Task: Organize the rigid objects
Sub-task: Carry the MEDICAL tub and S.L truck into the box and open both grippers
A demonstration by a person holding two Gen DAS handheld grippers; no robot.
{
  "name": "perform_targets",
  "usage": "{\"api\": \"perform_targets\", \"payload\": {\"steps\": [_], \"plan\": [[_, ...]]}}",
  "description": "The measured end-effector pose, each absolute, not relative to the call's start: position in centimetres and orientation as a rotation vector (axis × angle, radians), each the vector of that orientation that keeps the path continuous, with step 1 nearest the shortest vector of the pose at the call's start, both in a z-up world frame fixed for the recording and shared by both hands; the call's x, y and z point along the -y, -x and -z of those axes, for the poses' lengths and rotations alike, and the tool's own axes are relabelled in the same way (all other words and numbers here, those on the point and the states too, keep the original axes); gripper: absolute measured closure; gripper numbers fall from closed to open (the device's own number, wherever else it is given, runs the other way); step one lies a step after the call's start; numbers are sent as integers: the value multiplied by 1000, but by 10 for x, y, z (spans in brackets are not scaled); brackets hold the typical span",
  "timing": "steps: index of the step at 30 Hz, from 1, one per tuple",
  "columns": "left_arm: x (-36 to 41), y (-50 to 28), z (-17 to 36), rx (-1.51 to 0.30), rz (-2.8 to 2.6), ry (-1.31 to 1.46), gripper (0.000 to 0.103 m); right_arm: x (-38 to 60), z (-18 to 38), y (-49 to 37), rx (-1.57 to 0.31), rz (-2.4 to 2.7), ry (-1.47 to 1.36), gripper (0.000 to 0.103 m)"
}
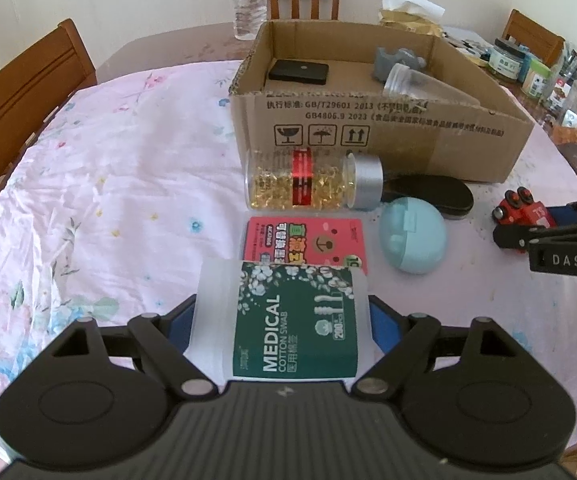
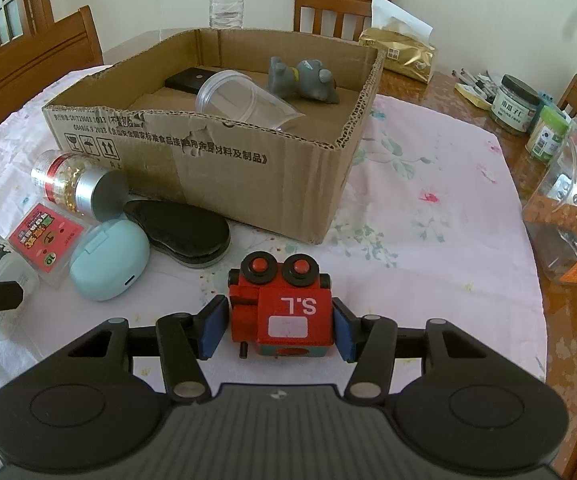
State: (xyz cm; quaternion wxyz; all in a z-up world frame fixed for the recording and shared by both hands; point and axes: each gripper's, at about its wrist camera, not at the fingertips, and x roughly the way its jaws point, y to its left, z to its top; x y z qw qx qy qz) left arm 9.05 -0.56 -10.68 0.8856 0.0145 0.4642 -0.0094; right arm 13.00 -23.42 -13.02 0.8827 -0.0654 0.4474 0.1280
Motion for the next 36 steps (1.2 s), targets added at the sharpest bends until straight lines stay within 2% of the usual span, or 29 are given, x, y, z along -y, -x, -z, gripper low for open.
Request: {"api": "perform_targets", "payload": {"steps": [23,30,36], "plan": [[4,-102,100,-1033,53,-55,20,230,124,-136,-973,-252,165,47],[3,-105,74,-1033,146,-100,20,234,109,-134,-982,-293,183,47],[5,-106,29,-961,242,-193,20,241,75,-132,-943,-353,192,47]]}}
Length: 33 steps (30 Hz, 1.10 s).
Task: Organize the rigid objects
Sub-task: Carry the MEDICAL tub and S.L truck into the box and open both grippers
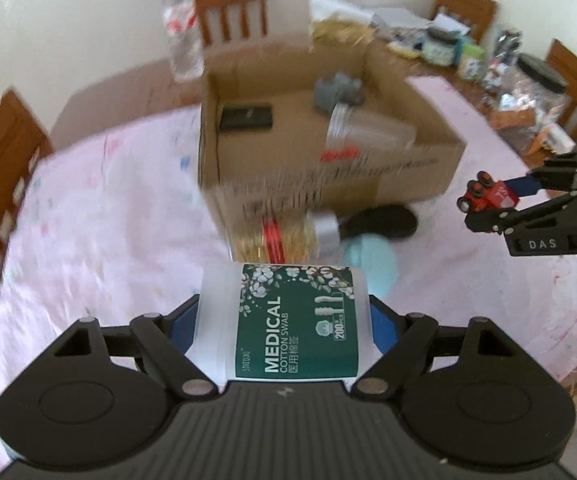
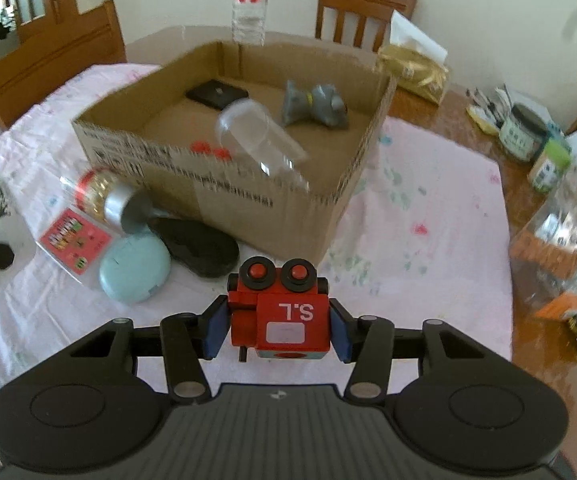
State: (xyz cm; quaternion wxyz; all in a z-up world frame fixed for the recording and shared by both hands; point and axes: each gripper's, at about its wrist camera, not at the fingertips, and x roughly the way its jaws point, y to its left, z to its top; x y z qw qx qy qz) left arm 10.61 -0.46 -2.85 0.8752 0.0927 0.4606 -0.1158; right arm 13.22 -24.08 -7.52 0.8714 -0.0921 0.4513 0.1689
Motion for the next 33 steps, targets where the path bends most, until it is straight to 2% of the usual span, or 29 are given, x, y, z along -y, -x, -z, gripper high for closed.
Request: {"api": "perform_targets", "payload": {"steps": [10,20,22,23,26,33], "plan": [[17,-173,-16,-831,329,-232,20,239,16,-147,-829,-401,192,47],[27,-275,22,-830,303,-206,20,232,-2,-184,-784,-336,172,47],[24,-289,32,-823,298,-178,15,229,-1,-190,-789,-330,178,47],[23,-293,36,-836,286,-174,12,227,-1,-193,-792,-328,180,47],[16,-293,40,-846,252,-165,12,221,0,-202,-794,-332,190,47],[-3,-261,22,-830,195,-139,4,200,2,-237,-801,-370,205,47]]}}
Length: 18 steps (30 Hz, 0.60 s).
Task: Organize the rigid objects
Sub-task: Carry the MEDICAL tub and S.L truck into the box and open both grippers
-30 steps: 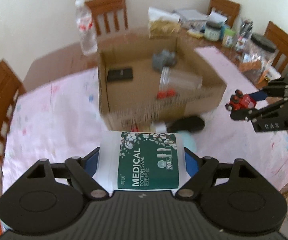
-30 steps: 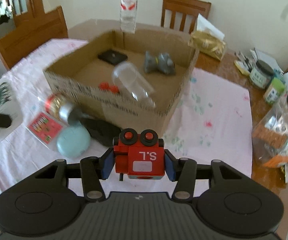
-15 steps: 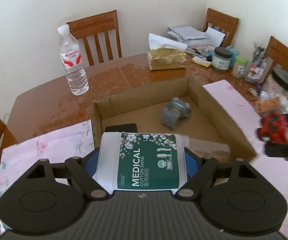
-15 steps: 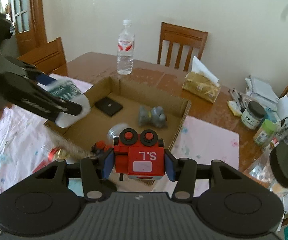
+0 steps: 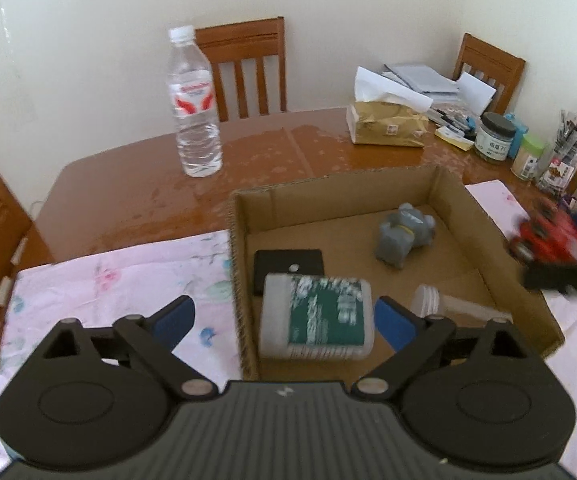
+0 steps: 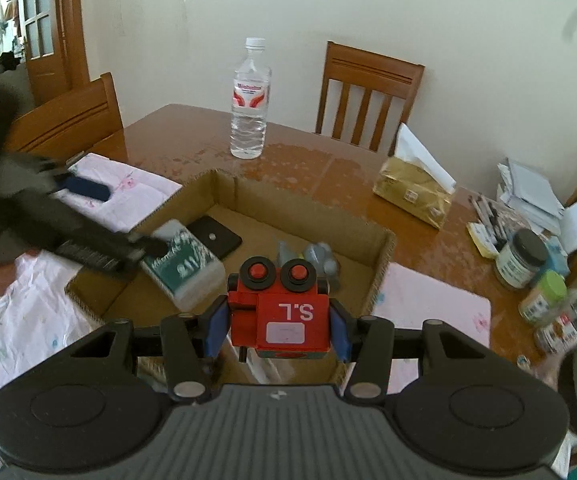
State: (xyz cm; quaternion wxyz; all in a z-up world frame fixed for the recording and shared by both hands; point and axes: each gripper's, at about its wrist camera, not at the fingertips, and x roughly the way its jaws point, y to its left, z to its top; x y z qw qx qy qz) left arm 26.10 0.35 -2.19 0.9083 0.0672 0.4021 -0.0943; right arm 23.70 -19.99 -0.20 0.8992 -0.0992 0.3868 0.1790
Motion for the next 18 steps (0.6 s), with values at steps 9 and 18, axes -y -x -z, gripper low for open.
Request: {"api": "perform_targets", "payload": {"steps": [9,18], "plan": [[-32,-207,4,-768,97,-90,1,157,21,-305,-861,-430,201,47],[-55,-177,8,-792,54,-42,1,125,43,-354,-884,-391,222,47]]}}
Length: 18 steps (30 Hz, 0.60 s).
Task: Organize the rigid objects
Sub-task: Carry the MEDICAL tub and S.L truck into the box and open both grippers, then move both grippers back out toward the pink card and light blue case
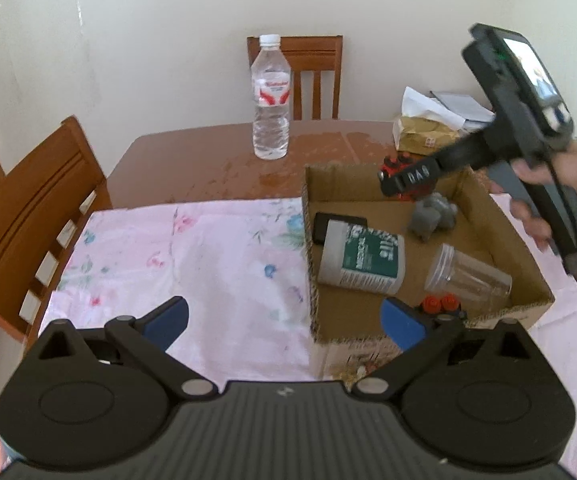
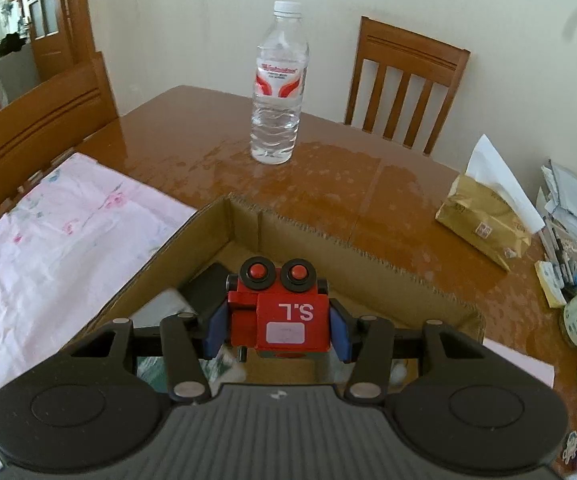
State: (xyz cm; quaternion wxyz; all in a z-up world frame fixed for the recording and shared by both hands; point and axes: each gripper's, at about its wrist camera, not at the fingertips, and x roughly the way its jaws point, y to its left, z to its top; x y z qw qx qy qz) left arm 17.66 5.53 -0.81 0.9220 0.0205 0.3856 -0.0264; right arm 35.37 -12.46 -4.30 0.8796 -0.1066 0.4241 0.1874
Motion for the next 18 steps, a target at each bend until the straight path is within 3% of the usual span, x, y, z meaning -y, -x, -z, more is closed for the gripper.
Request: {"api": "perform_targets", "payload": {"steps": [1,3,4,5,18], "plan": [[-57,-175,9,-795,50,-40,1,123,43,-356,-884,-390,225,45],[-59,-172,11,-805,42,-40,1,121,42,-359,-876,-380,232,29],[-60,-172,12,-809,41,-40,1,121,41,-359,-870,-366,236,10],[-60,-172,12,-811,42,-41,1,122,39,-358,-864,-361,235,0],[-64,-167,18,-821,51,-72,1,141,23,-316,-870,-303,154,0]]}}
